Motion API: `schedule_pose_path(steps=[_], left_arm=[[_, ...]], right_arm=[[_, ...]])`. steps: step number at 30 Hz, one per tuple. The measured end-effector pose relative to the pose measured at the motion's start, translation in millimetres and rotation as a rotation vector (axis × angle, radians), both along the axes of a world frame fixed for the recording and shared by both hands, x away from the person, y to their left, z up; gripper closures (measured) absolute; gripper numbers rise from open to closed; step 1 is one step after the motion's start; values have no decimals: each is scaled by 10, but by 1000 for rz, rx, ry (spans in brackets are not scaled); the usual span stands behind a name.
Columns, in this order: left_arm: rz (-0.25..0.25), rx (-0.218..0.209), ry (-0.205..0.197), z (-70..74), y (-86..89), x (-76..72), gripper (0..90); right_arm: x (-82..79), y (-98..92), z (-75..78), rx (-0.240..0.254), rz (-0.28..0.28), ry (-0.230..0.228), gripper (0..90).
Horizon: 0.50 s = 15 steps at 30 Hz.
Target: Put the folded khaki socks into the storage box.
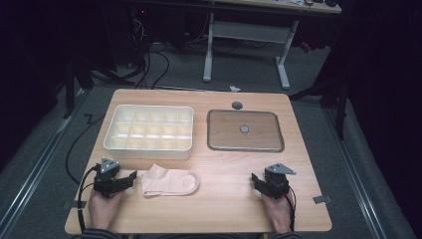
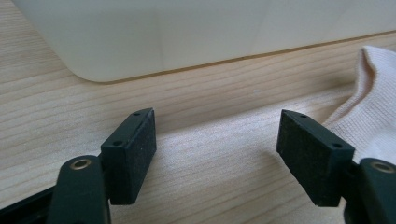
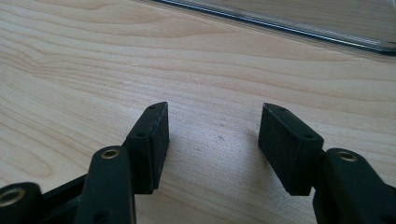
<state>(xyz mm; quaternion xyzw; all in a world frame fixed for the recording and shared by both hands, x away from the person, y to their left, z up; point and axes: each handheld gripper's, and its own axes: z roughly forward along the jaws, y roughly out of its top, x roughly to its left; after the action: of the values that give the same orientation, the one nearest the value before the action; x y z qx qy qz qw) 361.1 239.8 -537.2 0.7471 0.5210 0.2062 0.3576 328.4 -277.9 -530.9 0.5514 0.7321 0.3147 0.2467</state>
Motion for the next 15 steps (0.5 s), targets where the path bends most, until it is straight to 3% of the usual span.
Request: schedule_pose_path(steps=[6, 10, 15], left_arm=[[4, 40, -11, 1, -21, -17, 340], [11, 29, -12, 4, -10, -28, 372], [3, 8, 0, 17, 10, -28, 382]], right_arm=[[1, -4, 4, 9, -10, 5, 420], [-3, -24, 15, 29, -15, 11, 452], [-47, -28, 50, 53, -4, -22, 479]])
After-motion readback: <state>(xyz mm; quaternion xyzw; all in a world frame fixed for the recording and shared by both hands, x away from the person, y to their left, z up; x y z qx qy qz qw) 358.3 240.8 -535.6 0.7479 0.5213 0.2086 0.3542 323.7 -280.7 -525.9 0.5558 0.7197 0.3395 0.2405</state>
